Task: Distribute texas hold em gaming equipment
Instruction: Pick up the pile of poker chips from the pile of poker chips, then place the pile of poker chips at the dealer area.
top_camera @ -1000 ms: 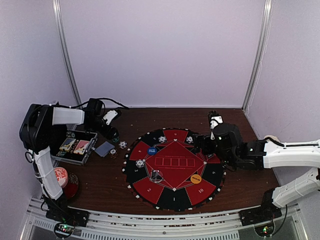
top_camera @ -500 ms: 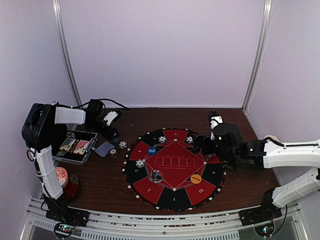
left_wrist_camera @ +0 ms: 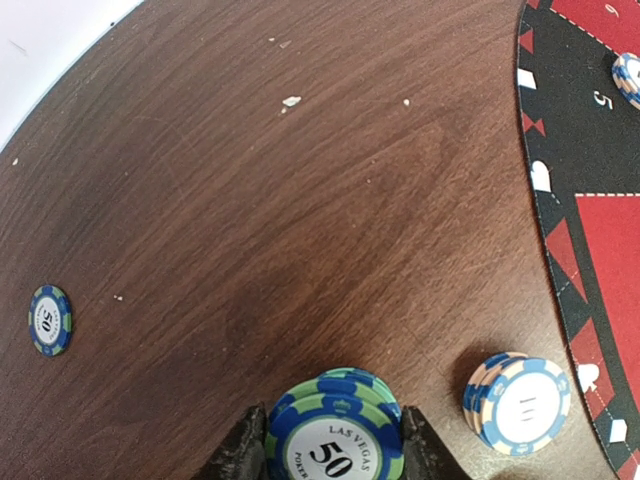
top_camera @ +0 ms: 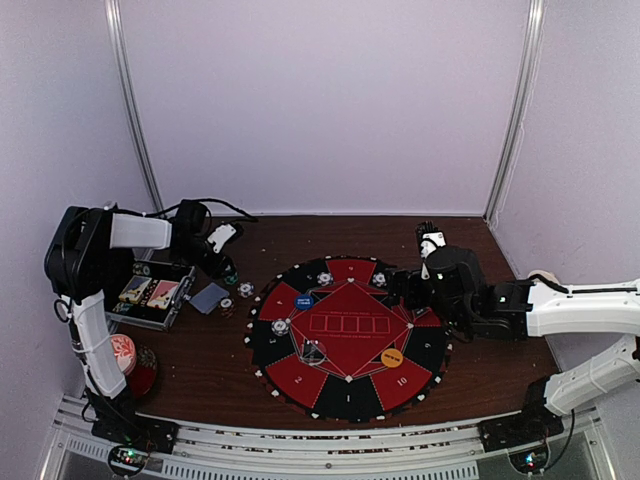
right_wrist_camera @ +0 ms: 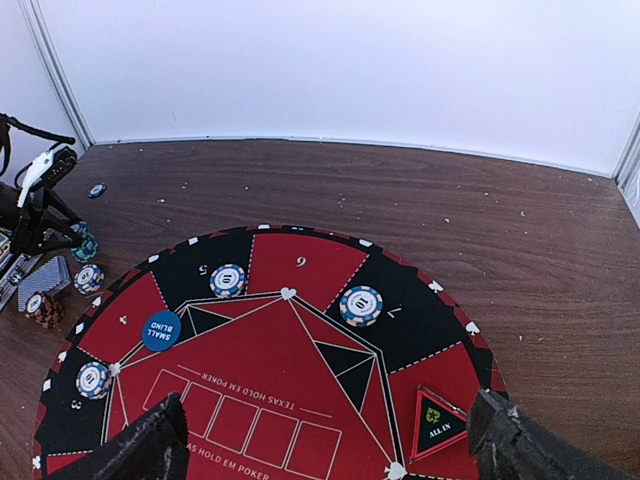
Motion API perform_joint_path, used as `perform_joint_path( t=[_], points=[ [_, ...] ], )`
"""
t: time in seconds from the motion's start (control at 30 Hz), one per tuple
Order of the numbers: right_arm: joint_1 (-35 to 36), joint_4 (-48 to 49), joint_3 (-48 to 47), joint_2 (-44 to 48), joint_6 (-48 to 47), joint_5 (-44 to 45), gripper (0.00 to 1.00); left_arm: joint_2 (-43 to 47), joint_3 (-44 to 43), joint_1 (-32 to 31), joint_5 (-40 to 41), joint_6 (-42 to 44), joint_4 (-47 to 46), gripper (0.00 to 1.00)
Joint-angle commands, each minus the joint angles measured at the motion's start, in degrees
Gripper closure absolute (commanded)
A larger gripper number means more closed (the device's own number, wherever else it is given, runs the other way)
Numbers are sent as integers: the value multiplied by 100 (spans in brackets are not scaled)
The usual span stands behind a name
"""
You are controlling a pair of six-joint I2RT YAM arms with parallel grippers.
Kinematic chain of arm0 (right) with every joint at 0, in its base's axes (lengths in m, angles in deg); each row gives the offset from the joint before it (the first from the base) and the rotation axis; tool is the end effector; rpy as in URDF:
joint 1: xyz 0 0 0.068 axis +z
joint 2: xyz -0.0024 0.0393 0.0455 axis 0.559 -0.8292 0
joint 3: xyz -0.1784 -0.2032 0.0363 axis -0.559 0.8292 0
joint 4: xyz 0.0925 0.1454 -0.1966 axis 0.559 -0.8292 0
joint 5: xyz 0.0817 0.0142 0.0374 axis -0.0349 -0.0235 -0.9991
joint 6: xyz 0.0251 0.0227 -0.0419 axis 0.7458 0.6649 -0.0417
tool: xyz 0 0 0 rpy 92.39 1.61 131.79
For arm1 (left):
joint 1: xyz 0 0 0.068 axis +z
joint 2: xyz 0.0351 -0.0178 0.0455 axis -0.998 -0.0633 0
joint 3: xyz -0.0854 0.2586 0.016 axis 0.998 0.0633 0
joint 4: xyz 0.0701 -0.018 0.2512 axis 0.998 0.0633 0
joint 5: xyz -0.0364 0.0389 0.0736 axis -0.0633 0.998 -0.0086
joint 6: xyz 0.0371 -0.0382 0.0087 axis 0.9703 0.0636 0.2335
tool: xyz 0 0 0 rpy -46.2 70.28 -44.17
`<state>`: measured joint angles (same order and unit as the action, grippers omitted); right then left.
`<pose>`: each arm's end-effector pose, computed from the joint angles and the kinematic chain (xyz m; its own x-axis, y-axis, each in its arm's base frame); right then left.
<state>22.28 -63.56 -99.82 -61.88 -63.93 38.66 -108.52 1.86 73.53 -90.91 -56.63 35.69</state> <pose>0.1631 0.2116 0.2543 -0.4269 -0.0076 -0.9043 -0.3143 0.9389 0.1404 0.3956 -0.0993 0.1603 -0.6417 0.4758 -0.6015 0.5992 0.8006 -0.0061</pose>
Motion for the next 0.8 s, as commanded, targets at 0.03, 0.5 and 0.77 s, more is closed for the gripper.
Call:
perform_joint_path(
  t=[0.03,0.5,0.77],
  points=[
    [37,55,-126,8,-41,139,2,196,4,45,-63,-26,-179,64],
    [42,55,-120,-1,-41,157,2,1029,431,23,-414,258,-228,71],
    [42,55,-123,-27,-50,167,2,1676,878,-394,-972,1004,37,73]
  ],
)
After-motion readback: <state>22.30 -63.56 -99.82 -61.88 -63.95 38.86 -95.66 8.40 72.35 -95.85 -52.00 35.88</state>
